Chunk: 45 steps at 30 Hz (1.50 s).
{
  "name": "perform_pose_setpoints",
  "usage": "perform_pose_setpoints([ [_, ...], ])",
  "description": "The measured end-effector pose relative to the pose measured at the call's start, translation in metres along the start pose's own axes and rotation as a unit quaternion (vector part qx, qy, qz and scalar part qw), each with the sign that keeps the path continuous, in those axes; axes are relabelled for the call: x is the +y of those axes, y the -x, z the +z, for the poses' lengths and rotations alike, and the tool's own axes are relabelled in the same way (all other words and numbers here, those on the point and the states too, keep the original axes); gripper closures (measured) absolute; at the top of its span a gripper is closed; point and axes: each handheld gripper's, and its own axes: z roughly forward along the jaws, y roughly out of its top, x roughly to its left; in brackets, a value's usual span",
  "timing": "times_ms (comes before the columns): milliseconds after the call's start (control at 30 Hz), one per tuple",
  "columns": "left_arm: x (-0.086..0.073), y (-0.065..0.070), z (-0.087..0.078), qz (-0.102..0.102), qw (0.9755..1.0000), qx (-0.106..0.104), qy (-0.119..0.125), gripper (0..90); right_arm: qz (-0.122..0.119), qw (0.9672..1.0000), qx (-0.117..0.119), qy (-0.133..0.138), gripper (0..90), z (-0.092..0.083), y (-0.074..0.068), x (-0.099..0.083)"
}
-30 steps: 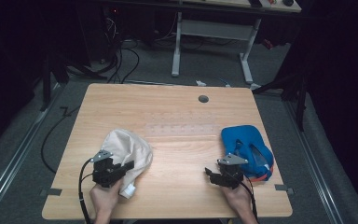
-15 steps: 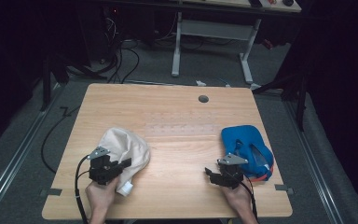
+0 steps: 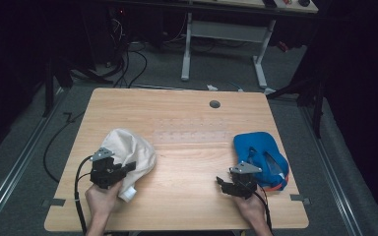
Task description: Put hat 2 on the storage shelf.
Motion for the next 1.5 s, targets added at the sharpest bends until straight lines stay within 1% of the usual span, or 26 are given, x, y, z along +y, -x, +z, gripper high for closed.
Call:
perform_pose_setpoints([
  [33, 0.002, 0.001, 0.000, 0.000, 1.0000, 0.001, 0.000, 83.2, 0.000, 1.0000, 0.000, 0.000, 35.3, 0.000, 0.000, 0.000],
  [167, 0.010, 0.006, 0.001, 0.013, 0.9999, -0.001, -0.001, 83.2, 0.001, 1.0000, 0.000, 0.000, 35.3, 0.000, 0.000, 0.000],
  [333, 0.021, 0.014, 0.003, 0.022, 0.9997, -0.004, -0.003, 83.2, 0.001, 1.0000, 0.000, -0.001, 35.3, 0.000, 0.000, 0.000],
  [467, 0.029, 0.019, 0.007, 0.037, 0.9993, -0.004, -0.009, 83.2, 0.001, 1.0000, 0.000, -0.001, 35.2, 0.000, 0.000, 0.001],
  [633, 0.039, 0.026, 0.015, 0.043, 0.9990, -0.008, -0.011, 83.2, 0.001, 1.0000, -0.001, 0.000, 35.2, 0.001, 0.000, 0.001],
  [833, 0.052, 0.035, 0.024, 0.068, 0.9975, -0.004, -0.019, 83.2, 0.001, 1.0000, -0.001, 0.000, 35.2, 0.001, 0.000, 0.001],
  [1033, 0.063, 0.041, 0.035, 0.079, 0.9965, -0.003, -0.026, 83.2, 0.001, 1.0000, -0.001, -0.001, 35.1, 0.001, 0.001, 0.001],
  [1233, 0.069, 0.046, 0.048, 0.088, 0.9955, 0.001, -0.034, 83.2, 0.001, 1.0000, -0.001, -0.001, 35.1, 0.001, 0.001, 0.001],
  [1300, 0.071, 0.048, 0.052, 0.093, 0.9949, 0.004, -0.039, 83.2, 0.001, 1.0000, -0.001, -0.001, 35.0, 0.001, 0.001, 0.001],
  [1367, 0.072, 0.050, 0.057, 0.105, 0.9936, 0.009, -0.041, 83.2, 0.001, 1.0000, -0.001, -0.001, 35.1, 0.001, 0.001, 0.001],
  [1500, 0.074, 0.056, 0.067, 0.114, 0.9921, 0.016, -0.050, 83.2, 0.001, 1.0000, -0.001, -0.001, 35.0, 0.001, 0.001, 0.001],
])
